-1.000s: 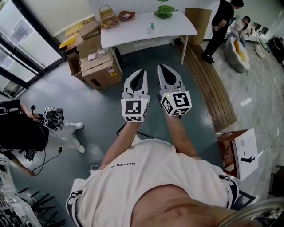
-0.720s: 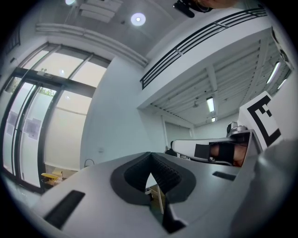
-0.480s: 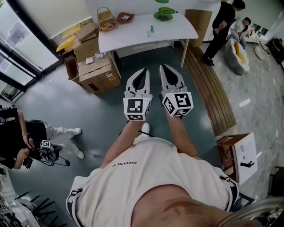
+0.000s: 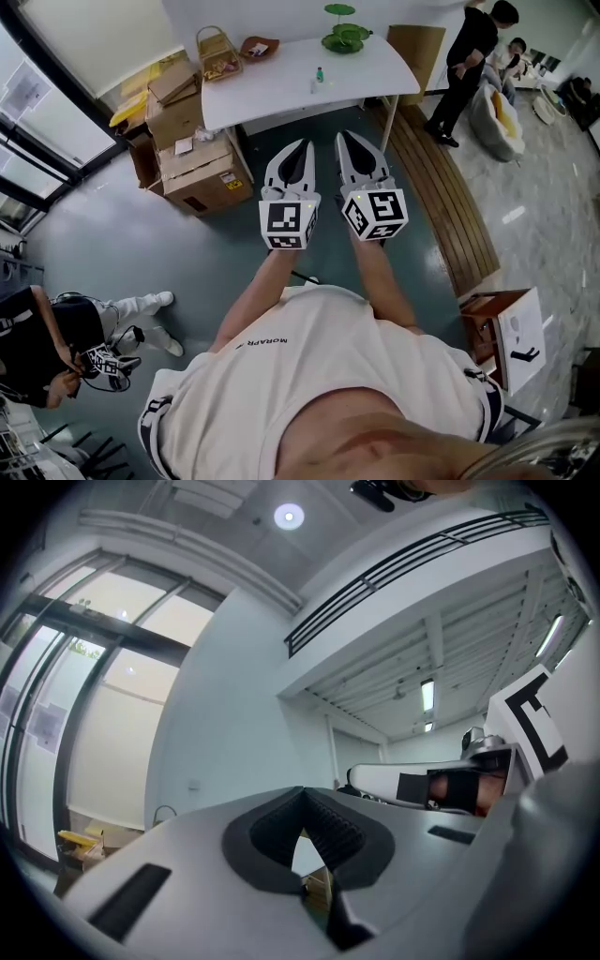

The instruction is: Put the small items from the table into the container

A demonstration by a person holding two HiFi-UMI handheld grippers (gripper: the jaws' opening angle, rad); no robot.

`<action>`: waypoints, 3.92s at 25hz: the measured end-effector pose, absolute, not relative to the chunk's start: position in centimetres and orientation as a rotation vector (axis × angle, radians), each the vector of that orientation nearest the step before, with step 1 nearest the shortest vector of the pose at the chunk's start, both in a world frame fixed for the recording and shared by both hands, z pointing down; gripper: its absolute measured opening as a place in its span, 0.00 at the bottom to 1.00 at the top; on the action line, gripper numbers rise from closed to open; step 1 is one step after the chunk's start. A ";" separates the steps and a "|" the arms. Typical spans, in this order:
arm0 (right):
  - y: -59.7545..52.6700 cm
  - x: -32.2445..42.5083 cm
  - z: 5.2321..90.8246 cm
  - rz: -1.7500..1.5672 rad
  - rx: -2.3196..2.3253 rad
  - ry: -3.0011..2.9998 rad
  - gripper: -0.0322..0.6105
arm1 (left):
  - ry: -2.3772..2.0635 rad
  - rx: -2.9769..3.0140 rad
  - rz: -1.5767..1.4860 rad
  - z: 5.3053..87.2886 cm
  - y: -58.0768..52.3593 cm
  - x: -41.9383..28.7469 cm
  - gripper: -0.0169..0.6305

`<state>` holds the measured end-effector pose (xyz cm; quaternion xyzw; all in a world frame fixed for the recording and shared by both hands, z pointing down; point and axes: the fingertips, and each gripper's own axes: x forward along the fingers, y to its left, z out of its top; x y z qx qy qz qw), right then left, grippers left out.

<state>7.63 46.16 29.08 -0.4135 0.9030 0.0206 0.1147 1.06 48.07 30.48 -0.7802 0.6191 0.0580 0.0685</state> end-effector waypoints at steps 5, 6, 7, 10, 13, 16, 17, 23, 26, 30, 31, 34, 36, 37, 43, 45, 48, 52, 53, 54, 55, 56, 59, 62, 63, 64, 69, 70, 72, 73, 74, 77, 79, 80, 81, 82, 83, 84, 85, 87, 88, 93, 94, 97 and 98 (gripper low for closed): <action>42.4 5.4 29.0 0.070 -1.228 2.655 0.07 | 1.857 -2.357 0.189 30.4 44.2 -1.3 0.03; 41.7 4.9 29.0 0.072 -1.232 2.655 0.07 | 1.858 -2.356 0.191 30.3 43.5 -1.9 0.03; 41.1 4.5 29.0 0.073 -1.236 2.654 0.07 | 1.859 -2.356 0.192 30.3 42.8 -2.4 0.03; 39.0 3.4 28.8 0.078 -1.246 2.655 0.07 | 1.857 -2.359 0.196 30.1 40.8 -3.5 0.03; 36.8 2.5 28.9 0.084 -1.251 2.659 0.07 | 1.857 -2.363 0.201 30.3 38.4 -4.3 0.03; 34.5 2.2 29.8 0.064 -1.270 2.662 0.07 | 1.856 -2.386 0.186 31.3 35.9 -4.5 0.03; 33.5 2.2 30.0 0.058 -1.277 2.661 0.07 | 1.853 -2.391 0.178 31.6 35.1 -4.5 0.03; 27.4 2.7 31.2 0.043 -1.297 2.654 0.07 | 1.865 -2.392 0.155 32.9 29.2 -4.5 0.03; 23.2 2.9 31.9 0.041 -1.290 2.660 0.07 | 1.877 -2.393 0.144 33.8 24.8 -4.3 0.03; 15.8 4.0 32.9 0.035 -1.269 2.646 0.07 | 1.883 -2.375 0.116 35.1 17.8 -3.2 0.03; 13.7 4.3 33.2 0.035 -1.269 2.649 0.07 | 1.887 -2.370 0.106 35.2 15.8 -2.9 0.03; 6.8 4.2 33.4 0.046 -1.274 2.682 0.07 | 1.918 -2.352 0.087 34.9 9.2 -3.2 0.03; 2.6 4.0 33.0 0.053 -1.265 2.695 0.07 | 1.939 -2.337 0.083 34.5 4.9 -3.6 0.03; 0.6 4.0 32.9 0.052 -1.258 2.698 0.07 | 1.946 -2.334 0.084 34.4 2.9 -3.6 0.03; -8.2 4.4 32.8 0.039 -1.223 2.720 0.07 | 1.959 -2.319 0.075 34.0 -6.0 -2.5 0.03; -10.5 4.2 32.9 0.024 -1.208 2.725 0.07 | 1.966 -2.306 0.061 34.1 -8.3 -2.5 0.03; -13.3 3.9 33.4 -0.002 -1.199 2.732 0.07 | 1.982 -2.305 0.038 34.5 -11.1 -2.8 0.03; -16.1 3.0 34.3 -0.033 -1.195 2.744 0.07 | 1.998 -2.318 -0.010 35.7 -13.9 -3.6 0.04; -16.6 2.7 34.8 -0.045 -1.198 2.751 0.07 | 2.005 -2.321 -0.024 36.2 -14.4 -4.0 0.03; -17.0 2.4 35.4 -0.059 -1.203 2.760 0.07 | 2.012 -2.326 -0.039 36.8 -14.8 -4.3 0.04; -17.5 2.1 35.9 -0.073 -1.208 2.766 0.07 | 2.016 -2.331 -0.054 37.2 -15.2 -4.6 0.03; -18.0 1.7 36.2 -0.086 -1.212 2.769 0.07 | 2.015 -2.335 -0.067 37.5 -15.7 -4.9 0.04; -19.4 0.4 36.8 -0.098 -1.223 2.771 0.07 | 1.999 -2.349 -0.094 38.2 -17.0 -6.1 0.03; -20.8 -1.3 37.1 -0.077 -1.226 2.792 0.07 | 1.984 -2.367 -0.101 38.6 -18.7 -7.4 0.04; -21.1 -1.8 37.2 -0.073 -1.224 2.804 0.07 | 1.981 -2.372 -0.108 38.8 -19.2 -7.9 0.04; -21.3 -2.3 37.4 -0.074 -1.224 2.815 0.07 | 1.979 -2.377 -0.115 38.9 -19.5 -8.2 0.04; -23.3 -3.9 40.0 -0.141 -1.223 2.889 0.07 | 1.958 -2.390 -0.113 39.0 -20.8 -9.5 0.03; -23.6 -4.3 40.6 -0.151 -1.214 2.916 0.07 | 1.967 -2.391 -0.114 39.2 -20.8 -9.9 0.04; -23.9 -5.1 41.9 -0.160 -1.194 2.971 0.07 | 1.993 -2.396 -0.120 40.0 -21.0 -10.8 0.04; -24.1 -5.4 42.6 -0.160 -1.185 3.001 0.07 | 2.004 -2.402 -0.122 40.4 -21.1 -11.1 0.04; -24.2 -5.7 43.3 -0.161 -1.174 3.033 0.07 | 2.011 -2.408 -0.120 40.6 -21.2 -11.3 0.04; -24.7 -6.6 45.6 -0.175 -1.124 3.133 0.14 | 2.015 -2.420 -0.094 41.0 -21.7 -11.7 0.04; -24.9 -7.1 47.3 -0.177 -1.091 3.191 0.16 | 2.022 -2.424 -0.095 41.5 -21.9 -11.9 0.04; -24.8 -7.4 48.2 -0.181 -1.074 3.218 0.16 | 2.029 -2.424 -0.095 41.7 -22.0 -12.1 0.04; -24.7 -7.8 49.0 -0.188 -1.054 3.247 0.18 | 2.038 -2.423 -0.095 41.8 -22.0 -12.4 0.04; -24.6 -8.2 49.8 -0.192 -1.033 3.277 0.19 | 2.047 -2.419 -0.095 41.9 -22.0 -12.6 0.04; -24.4 -8.5 50.5 -0.190 -1.014 3.308 0.20 | 2.054 -2.414 -0.095 41.9 -22.0 -12.8 0.04; -24.2 -8.8 51.3 -0.189 -0.998 3.338 0.21 | 2.059 -2.410 -0.096 42.0 -22.0 -12.9 0.03; -24.1 -9.0 52.1 -0.194 -0.981 3.367 0.22 | 2.062 -2.410 -0.097 42.0 -22.0 -13.0 0.04; -23.5 -9.3 53.9 -0.222 -0.939 3.428 0.24 | 2.068 -2.416 -0.097 42.3 -21.9 -13.1 0.04; -23.3 -9.5 54.8 -0.233 -0.912 3.460 0.26 | 2.072 -2.419 -0.097 42.4 -21.9 -13.2 0.04; -22.7 -10.4 57.5 -0.201 -0.837 3.558 0.28 | 2.086 -2.430 -0.101 43.2 -22.2 -13.8 0.04; -22.5 -10.4 57.9 -0.196 -0.836 3.571 0.28 | 2.087 -2.438 -0.100 43.3 -22.1 -13.8 0.04; -21.9 -10.8 59.8 -0.163 -0.799 3.646 0.30 | 2.087 -2.449 -0.088 43.3 -22.3 -13.9 0.04; -21.7 -10.9 60.6 -0.145 -0.771 3.680 0.30 | 2.087 -2.447 -0.087 43.2 -22.4 -14.0 0.03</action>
